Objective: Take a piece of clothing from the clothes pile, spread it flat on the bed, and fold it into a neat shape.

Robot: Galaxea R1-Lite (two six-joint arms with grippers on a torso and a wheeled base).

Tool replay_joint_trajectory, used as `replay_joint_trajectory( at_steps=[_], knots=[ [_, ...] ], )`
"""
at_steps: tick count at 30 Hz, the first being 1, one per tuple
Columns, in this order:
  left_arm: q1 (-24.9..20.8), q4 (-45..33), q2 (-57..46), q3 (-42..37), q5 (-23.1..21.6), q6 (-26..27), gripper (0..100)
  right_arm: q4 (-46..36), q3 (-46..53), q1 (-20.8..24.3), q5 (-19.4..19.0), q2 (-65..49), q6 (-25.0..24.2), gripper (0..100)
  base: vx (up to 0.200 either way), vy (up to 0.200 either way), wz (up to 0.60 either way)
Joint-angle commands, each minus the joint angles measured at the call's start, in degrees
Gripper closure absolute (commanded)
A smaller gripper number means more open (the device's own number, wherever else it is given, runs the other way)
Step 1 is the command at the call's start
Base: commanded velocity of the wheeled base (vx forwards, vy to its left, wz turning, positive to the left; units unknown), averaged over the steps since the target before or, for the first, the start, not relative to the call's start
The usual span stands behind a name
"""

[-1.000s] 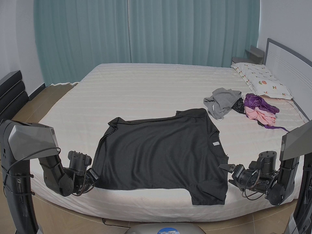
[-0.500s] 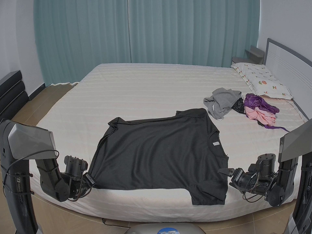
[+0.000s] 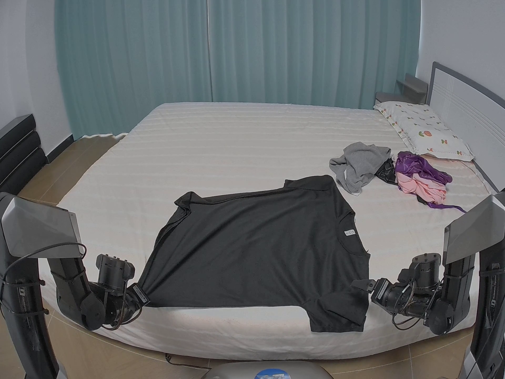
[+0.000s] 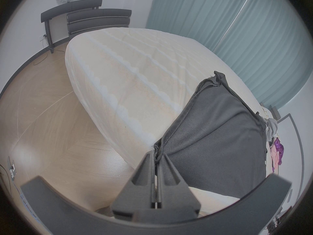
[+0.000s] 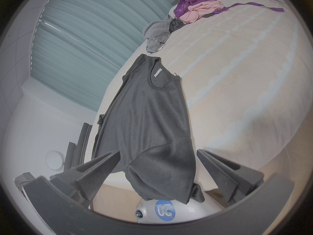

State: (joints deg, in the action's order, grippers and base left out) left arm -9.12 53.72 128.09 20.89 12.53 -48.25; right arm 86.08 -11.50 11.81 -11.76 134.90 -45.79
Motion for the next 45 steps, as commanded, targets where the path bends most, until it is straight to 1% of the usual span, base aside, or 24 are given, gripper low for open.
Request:
replay_joint_trajectory(
  at_steps=[1, 13, 14, 17, 21, 23, 30, 37, 38, 43, 45],
  knots=[
    [0.0, 0.2, -0.1, -0.1, -0.1, 0.0, 100, -0.5, -1.6, -0.3, 0.0, 1.7, 0.5, 0, 0.000, 0.000, 0.00],
    [0.0, 0.2, -0.1, 0.1, -0.3, -0.1, 100, -1.3, -7.5, -1.1, -0.4, 5.3, 3.1, 0, 0.000, 0.000, 0.00],
    [0.0, 0.2, 0.0, 0.1, -0.3, -0.1, 100, -1.7, -8.3, -1.2, -0.4, 5.7, 3.6, 100, 0.000, 0.000, 0.00],
    [0.0, 0.2, 0.2, 0.2, -0.3, -0.2, 100, -2.1, -9.2, -2.1, -0.3, 6.3, 4.6, 100, 0.000, 0.000, 0.00],
    [0.0, 0.2, 0.3, 0.5, -0.4, -0.3, 100, -2.1, -12.0, -3.4, -0.2, 6.3, 4.6, 100, 0.000, 0.000, 0.00],
    [-0.1, 0.2, 0.7, 0.6, -0.4, -0.4, 100, -2.4, -14.9, -5.2, -0.2, 5.7, 4.6, 100, 0.000, 0.000, 0.00],
    [-0.3, 0.2, 1.6, 0.7, -0.4, -0.4, 100, -6.2, -21.3, -5.7, -0.5, 6.3, 4.7, 100, 0.000, 0.000, 0.00],
    [-0.5, 0.3, 1.5, 0.7, -0.5, -0.5, 100, -6.2, -21.9, -5.7, -1.1, 7.8, 4.7, 100, 0.000, 0.000, 0.00],
    [-0.5, 0.3, 1.5, 0.7, -0.6, -0.5, 100, -6.2, -21.6, -5.7, -1.2, 7.8, 4.7, 0, 0.000, 0.000, 0.00],
    [-0.5, 0.3, 1.5, 0.7, -0.6, -0.5, 100, -5.7, -18.1, -7.0, -2.1, 4.1, 5.2, 0, 0.000, 0.000, 0.00],
    [-0.5, 0.3, 1.5, 0.7, -0.7, -0.5, 100, -5.5, -15.1, -7.7, -4.5, 2.0, 6.4, 0, 0.000, 0.000, 0.00]
  ],
)
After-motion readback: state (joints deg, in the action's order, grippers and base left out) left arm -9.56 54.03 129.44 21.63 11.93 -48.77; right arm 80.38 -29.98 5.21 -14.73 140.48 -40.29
